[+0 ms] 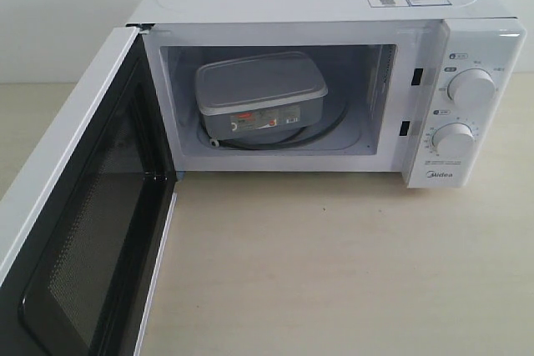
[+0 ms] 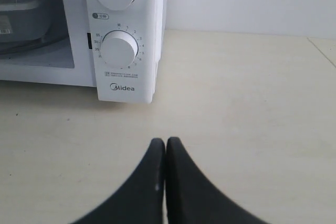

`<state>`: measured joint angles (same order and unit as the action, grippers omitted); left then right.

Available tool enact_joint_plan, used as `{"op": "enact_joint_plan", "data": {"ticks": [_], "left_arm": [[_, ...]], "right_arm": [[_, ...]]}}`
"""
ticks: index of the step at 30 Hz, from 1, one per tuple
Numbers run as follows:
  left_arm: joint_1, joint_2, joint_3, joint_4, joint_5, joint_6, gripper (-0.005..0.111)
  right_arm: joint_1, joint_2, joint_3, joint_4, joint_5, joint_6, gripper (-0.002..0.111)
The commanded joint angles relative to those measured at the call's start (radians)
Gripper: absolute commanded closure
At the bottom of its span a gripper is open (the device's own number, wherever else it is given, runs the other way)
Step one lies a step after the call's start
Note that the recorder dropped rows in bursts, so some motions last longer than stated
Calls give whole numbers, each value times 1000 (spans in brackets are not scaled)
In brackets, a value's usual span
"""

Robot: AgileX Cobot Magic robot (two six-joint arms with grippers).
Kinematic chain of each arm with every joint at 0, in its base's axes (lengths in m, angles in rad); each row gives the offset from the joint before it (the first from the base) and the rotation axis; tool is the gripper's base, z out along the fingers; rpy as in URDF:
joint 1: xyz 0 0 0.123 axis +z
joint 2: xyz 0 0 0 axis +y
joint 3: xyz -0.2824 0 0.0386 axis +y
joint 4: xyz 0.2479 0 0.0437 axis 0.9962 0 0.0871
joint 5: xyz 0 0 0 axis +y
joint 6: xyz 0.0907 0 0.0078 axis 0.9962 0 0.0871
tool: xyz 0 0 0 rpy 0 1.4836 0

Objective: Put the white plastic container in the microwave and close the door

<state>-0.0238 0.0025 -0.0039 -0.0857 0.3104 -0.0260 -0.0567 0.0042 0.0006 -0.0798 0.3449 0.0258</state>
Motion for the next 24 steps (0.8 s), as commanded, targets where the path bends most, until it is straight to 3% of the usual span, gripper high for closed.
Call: {"op": "enact_joint_plan", "data": {"ticks": [1,16,21,24], "left_arm": [[2,-3,4,-3,-4,-12,103],[2,-3,3,-26,28,-12,103],[2,-3,-240,-52,130,-12,103],[2,-3,-442,-59,290,-12,103]], "right_arm": [[-3,-4,-1,-3,-3,-2,108],[-3,-4,-1,-3,-3,-2,108],[-3,-4,-1,-3,-3,-2,108],[-3,-4,-1,-3,-3,-2,108]]}}
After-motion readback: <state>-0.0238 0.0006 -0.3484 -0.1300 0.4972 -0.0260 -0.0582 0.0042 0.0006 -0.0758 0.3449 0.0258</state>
